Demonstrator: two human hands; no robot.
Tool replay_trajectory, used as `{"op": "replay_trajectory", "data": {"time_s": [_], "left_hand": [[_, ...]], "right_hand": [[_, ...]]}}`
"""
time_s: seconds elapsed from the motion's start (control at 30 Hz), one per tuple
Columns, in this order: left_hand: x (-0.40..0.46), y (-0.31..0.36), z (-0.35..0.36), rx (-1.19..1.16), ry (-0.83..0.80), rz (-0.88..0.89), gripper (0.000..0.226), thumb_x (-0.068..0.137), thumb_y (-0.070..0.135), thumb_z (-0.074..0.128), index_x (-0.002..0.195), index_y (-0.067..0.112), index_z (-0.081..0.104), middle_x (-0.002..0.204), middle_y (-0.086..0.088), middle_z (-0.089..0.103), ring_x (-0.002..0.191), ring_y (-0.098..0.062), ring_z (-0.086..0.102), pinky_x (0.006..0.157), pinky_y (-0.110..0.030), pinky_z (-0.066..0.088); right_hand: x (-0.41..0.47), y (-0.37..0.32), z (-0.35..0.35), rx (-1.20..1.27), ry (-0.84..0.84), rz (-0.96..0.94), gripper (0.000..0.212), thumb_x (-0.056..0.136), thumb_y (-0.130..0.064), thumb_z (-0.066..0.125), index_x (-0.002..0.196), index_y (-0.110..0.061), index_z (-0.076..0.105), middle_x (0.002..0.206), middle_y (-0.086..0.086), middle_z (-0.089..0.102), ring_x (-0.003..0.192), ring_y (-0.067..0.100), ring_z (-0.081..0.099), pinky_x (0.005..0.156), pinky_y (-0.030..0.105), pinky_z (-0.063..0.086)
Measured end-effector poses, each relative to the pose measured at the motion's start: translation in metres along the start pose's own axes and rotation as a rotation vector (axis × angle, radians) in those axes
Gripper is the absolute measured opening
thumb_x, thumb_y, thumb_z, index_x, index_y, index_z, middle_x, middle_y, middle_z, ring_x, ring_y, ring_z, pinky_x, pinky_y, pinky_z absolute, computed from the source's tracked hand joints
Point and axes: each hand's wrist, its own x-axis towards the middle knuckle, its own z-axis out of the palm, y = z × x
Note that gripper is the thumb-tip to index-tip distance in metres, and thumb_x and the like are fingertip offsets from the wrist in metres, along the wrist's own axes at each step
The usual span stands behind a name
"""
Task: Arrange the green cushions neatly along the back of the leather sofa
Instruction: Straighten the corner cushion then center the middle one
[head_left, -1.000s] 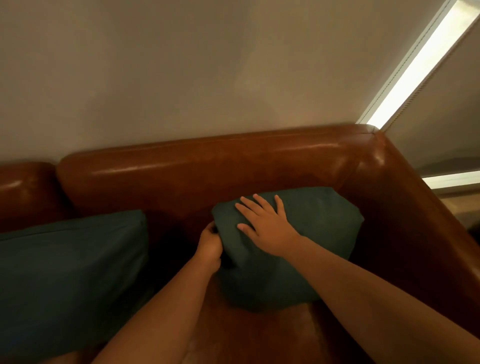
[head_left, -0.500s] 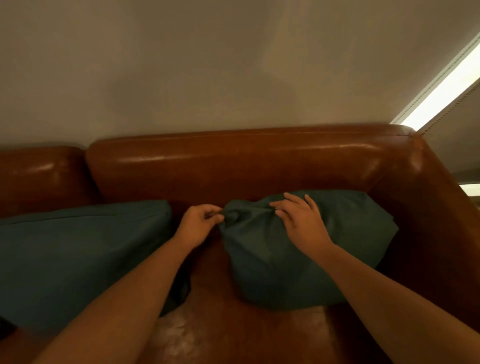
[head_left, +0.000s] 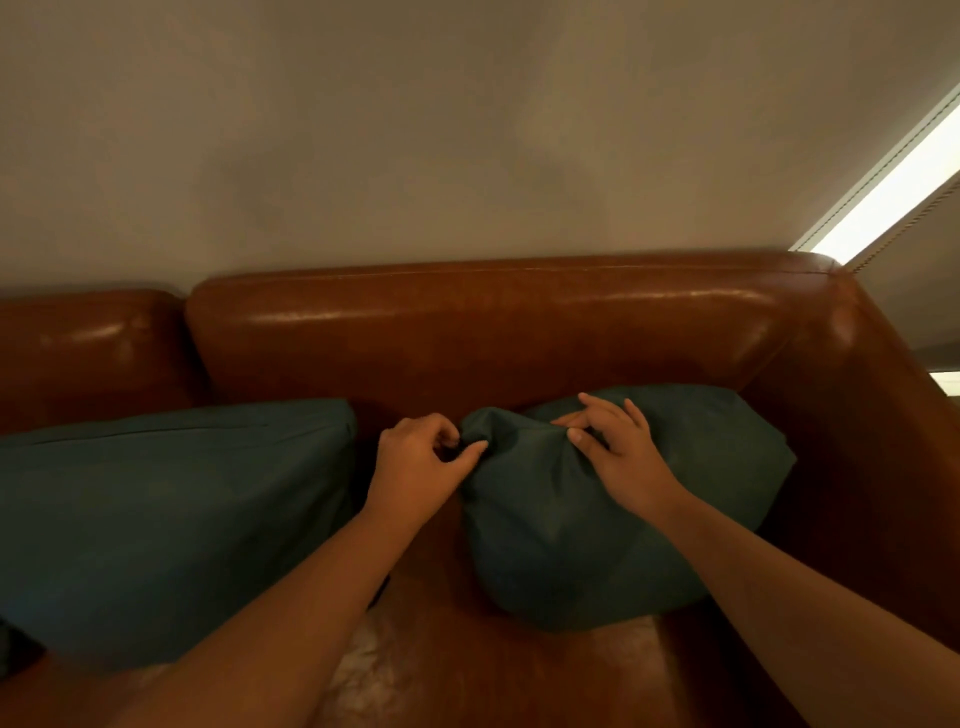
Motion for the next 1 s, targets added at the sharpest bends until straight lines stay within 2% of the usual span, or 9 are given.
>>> {"op": "replay_trajectory", "data": {"time_s": [0.17, 0.27, 0.43, 0.57, 0.67, 0.77, 0.83, 0.9, 1.0], "left_hand": [[-0.001, 0.016, 0.015, -0.180, 0.036, -0.374, 0.046, 0.057, 0.073, 0.063, 0.065, 0.028, 0.054, 0.064, 0.011, 0.057, 0.075, -0.020, 0.060, 0.073, -0.048, 0.051], [0.002, 0.027, 0.019, -0.209, 0.062, -0.501, 0.039, 0.064, 0.057, 0.075, 0.069, 0.032, 0.046, 0.067, 0.016, 0.056, 0.084, -0.019, 0.061, 0.080, -0.046, 0.050], [0.013, 0.031, 0.007, -0.145, -0.034, -0.480, 0.031, 0.077, 0.032, 0.074, 0.089, 0.032, 0.045, 0.069, 0.016, 0.060, 0.085, -0.014, 0.063, 0.087, -0.042, 0.047], [0.047, 0.048, -0.049, 0.338, -0.451, -0.268, 0.044, 0.079, 0.029, 0.069, 0.109, 0.025, 0.037, 0.093, 0.004, 0.061, 0.096, -0.020, 0.058, 0.086, -0.037, 0.034], [0.070, 0.073, -0.073, 0.593, -0.661, -0.193, 0.044, 0.081, 0.024, 0.070, 0.117, 0.013, 0.048, 0.111, -0.004, 0.058, 0.106, -0.024, 0.055, 0.094, -0.037, 0.039], [0.076, 0.068, -0.079, 0.326, -0.642, -0.273, 0.016, 0.085, 0.020, 0.067, 0.098, 0.011, 0.067, 0.098, -0.005, 0.070, 0.097, -0.023, 0.064, 0.082, -0.033, 0.051], [0.067, 0.053, -0.078, 0.157, -0.608, -0.293, 0.024, 0.083, 0.038, 0.069, 0.083, 0.015, 0.067, 0.079, 0.001, 0.069, 0.084, -0.019, 0.065, 0.070, -0.028, 0.048], [0.049, 0.040, -0.068, 0.178, -0.619, -0.261, 0.041, 0.073, 0.053, 0.073, 0.089, 0.017, 0.062, 0.082, 0.004, 0.062, 0.082, -0.016, 0.060, 0.072, -0.029, 0.049], [0.031, 0.034, -0.052, 0.167, -0.515, -0.129, 0.030, 0.077, 0.039, 0.074, 0.090, 0.017, 0.058, 0.080, 0.004, 0.058, 0.081, -0.017, 0.059, 0.073, -0.033, 0.049]], "right_hand": [[0.001, -0.006, 0.007, -0.024, 0.000, -0.009, 0.032, 0.096, -0.014, 0.052, 0.075, -0.038, 0.047, 0.108, -0.023, 0.059, 0.130, -0.005, 0.029, 0.115, 0.031, -0.004], [0.000, -0.008, 0.009, -0.031, 0.001, -0.016, 0.031, 0.095, -0.014, 0.052, 0.076, -0.038, 0.048, 0.108, -0.024, 0.059, 0.129, -0.006, 0.028, 0.115, 0.032, -0.005], [-0.001, -0.005, 0.009, -0.065, 0.002, -0.025, 0.023, 0.096, -0.016, 0.051, 0.084, -0.035, 0.053, 0.111, -0.023, 0.060, 0.130, -0.006, 0.026, 0.115, 0.033, -0.007], [-0.001, -0.004, 0.007, -0.120, -0.021, -0.052, 0.019, 0.097, -0.018, 0.050, 0.097, -0.032, 0.061, 0.113, -0.028, 0.057, 0.130, -0.008, 0.022, 0.115, 0.035, -0.009], [-0.004, -0.006, 0.015, -0.160, -0.029, -0.101, 0.019, 0.097, -0.018, 0.050, 0.104, -0.028, 0.064, 0.114, -0.027, 0.057, 0.131, -0.008, 0.021, 0.115, 0.035, -0.011], [-0.005, -0.001, 0.013, -0.120, 0.019, -0.083, 0.018, 0.096, -0.017, 0.051, 0.097, -0.033, 0.061, 0.111, -0.029, 0.056, 0.132, -0.006, 0.024, 0.116, 0.038, -0.010], [-0.005, 0.003, 0.011, -0.101, 0.023, -0.067, 0.018, 0.096, -0.018, 0.051, 0.097, -0.032, 0.062, 0.111, -0.029, 0.057, 0.132, -0.007, 0.024, 0.117, 0.039, -0.010], [-0.006, 0.002, 0.011, -0.111, 0.017, -0.067, 0.017, 0.096, -0.019, 0.051, 0.100, -0.031, 0.064, 0.114, -0.028, 0.058, 0.134, -0.006, 0.025, 0.117, 0.039, -0.010], [-0.006, -0.001, 0.014, -0.159, 0.033, -0.086, 0.019, 0.097, -0.021, 0.050, 0.103, -0.033, 0.063, 0.117, -0.023, 0.061, 0.137, -0.001, 0.026, 0.117, 0.040, -0.011]]}}
